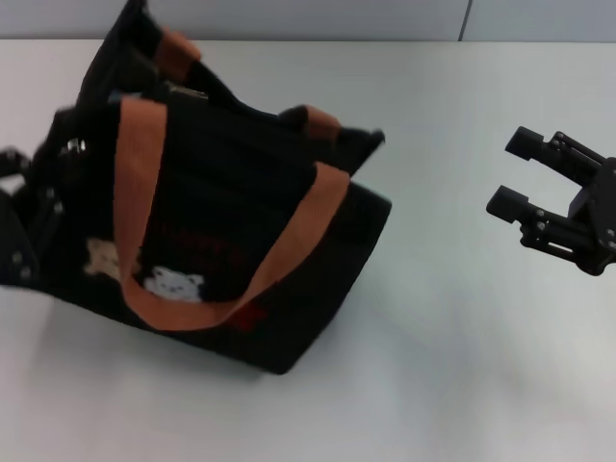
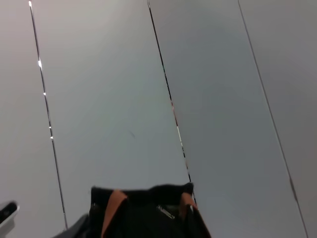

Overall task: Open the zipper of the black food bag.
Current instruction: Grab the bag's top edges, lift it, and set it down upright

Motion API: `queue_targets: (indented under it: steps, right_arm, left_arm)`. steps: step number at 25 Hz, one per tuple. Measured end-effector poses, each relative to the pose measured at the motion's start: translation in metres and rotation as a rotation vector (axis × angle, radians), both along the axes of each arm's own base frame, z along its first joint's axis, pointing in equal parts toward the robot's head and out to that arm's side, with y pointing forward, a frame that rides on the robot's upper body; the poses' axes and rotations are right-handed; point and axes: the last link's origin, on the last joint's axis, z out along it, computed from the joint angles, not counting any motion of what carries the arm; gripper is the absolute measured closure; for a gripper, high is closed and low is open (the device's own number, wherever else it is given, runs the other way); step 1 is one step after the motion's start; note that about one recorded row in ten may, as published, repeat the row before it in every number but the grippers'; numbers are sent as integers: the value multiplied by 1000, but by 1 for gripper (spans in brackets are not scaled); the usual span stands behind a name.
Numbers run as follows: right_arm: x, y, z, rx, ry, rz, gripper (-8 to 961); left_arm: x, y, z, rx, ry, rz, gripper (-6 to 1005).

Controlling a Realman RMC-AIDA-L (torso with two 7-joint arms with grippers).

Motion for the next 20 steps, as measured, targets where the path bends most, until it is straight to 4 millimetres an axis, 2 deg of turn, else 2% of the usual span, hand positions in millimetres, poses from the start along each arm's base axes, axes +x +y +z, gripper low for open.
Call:
queue_targets:
  steps: [4,6,7,10,14,20]
  right_arm:
    - [-1,0,0,-3,3,3,158]
    - [-1,0,-1,-8,6,5,158]
    - [-2,0,-2,-11,8,7,159]
    - [-6,0,-7,-35,3,22,159]
    - [-13,-4,-20,-116,-33,79,160]
    - [-17,-7,-26,-157,-58,122,160]
  left_arm:
    - [21,19,15,74,71,-142,898]
    - [21,19,15,74,71,-142,897]
    - [47,33,9,105,157,-324,897]
    - [58,35,-9,137,222,-443,897]
    - [64,32,-29,151,253,-524,897]
    - [59,21,-43,192,271,-554,897]
